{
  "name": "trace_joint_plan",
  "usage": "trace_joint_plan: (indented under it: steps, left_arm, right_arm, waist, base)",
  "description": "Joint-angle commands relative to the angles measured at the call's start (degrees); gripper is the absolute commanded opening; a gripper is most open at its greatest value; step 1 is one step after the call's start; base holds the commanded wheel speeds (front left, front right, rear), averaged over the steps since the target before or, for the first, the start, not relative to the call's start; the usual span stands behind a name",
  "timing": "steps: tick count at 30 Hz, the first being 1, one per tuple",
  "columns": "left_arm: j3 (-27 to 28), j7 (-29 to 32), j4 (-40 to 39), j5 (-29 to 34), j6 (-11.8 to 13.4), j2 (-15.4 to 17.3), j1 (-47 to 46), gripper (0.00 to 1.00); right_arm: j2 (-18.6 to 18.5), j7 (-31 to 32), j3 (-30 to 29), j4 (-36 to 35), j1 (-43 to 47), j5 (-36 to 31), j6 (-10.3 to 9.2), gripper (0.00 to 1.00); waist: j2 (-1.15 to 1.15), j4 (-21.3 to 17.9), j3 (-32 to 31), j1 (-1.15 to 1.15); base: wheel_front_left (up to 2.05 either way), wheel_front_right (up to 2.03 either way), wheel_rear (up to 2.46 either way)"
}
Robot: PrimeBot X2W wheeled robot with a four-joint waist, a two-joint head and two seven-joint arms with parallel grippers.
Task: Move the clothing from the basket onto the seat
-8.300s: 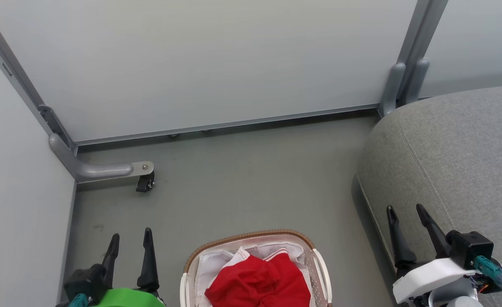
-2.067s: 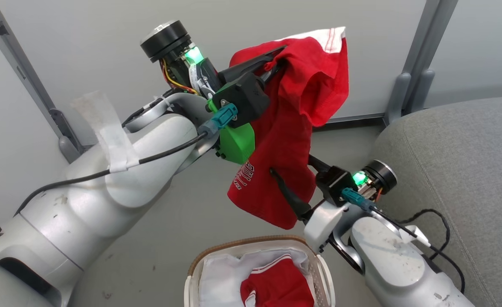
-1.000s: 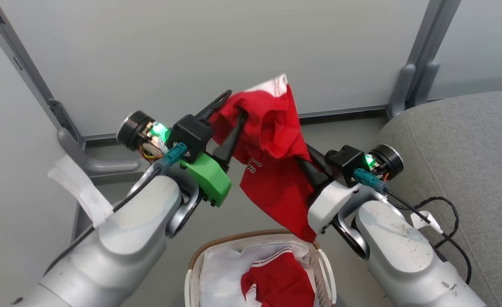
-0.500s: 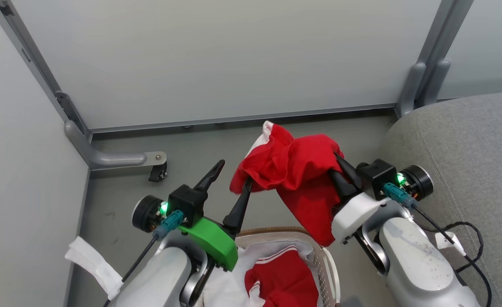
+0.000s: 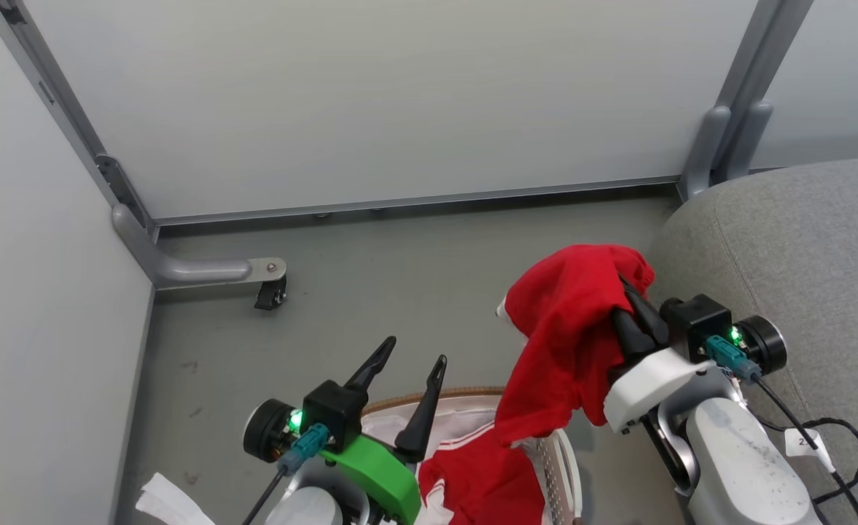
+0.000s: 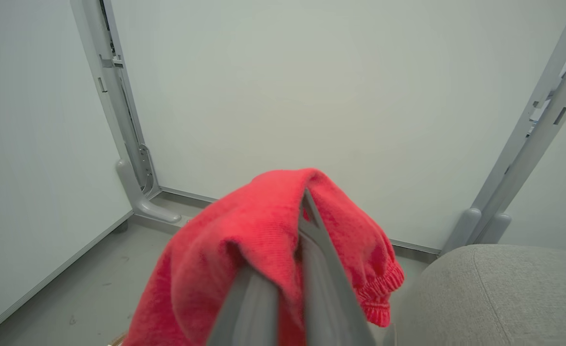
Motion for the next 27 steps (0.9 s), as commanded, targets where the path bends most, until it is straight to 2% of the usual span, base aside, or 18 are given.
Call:
trace_joint_plan:
  steps: [1, 9, 27]
  left_arm:
    - [0.4, 0.0, 0.0, 0.5, -0.4, -0.2, 1.1, 1.0]
    - [1.9, 0.0, -0.1, 3.0, -1.2, -1.3, 2.4, 1.0]
    - [2.6, 0.0, -2.4, 4.5, -1.8, -1.7, 2.5, 1.0]
  right_arm:
    - [-0.2, 0.0, -0.5, -0.3, 0.9, -0.4, -0.06, 0.0]
    - [-0.2, 0.0, -1.8, -1.5, 0.7, 0.1, -0.06, 0.0]
    - [-0.2, 0.0, -5.0, -3.9, 4.3, -0.1, -0.06, 0.0]
  waist:
    - [0.0, -0.2, 0.0, 0.0]
    - [0.0, -3.3, 0.3, 0.0]
    - [0.0, -23.7, 2.8, 0.0]
  base:
    - [0.0, 0.0, 0.0]
    - [0.0, 0.0, 0.0]
    - [0.0, 0.0, 0.0]
